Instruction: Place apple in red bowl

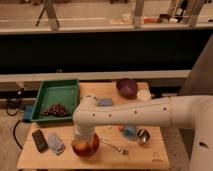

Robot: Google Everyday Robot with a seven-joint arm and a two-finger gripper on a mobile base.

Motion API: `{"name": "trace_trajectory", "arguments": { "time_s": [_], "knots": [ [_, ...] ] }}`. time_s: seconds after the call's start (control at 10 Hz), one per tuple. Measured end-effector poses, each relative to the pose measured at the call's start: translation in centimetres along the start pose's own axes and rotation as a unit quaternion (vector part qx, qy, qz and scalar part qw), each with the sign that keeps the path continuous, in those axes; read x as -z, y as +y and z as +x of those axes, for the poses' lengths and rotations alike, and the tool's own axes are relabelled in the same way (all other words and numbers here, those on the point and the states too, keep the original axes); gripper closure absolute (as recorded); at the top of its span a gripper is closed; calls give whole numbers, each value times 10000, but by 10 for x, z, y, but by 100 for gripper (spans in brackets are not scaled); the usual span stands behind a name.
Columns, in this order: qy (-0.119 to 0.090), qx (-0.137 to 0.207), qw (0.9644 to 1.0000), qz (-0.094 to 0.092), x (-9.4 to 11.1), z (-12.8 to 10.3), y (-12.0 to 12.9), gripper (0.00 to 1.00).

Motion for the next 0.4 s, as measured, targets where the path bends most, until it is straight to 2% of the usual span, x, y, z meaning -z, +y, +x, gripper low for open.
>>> {"name": "trace_trajectory", "arguments": {
  "time_s": [0.4],
  "knots": [
    [53, -9, 10000, -50, 3, 2, 3, 25]
  ]
}}
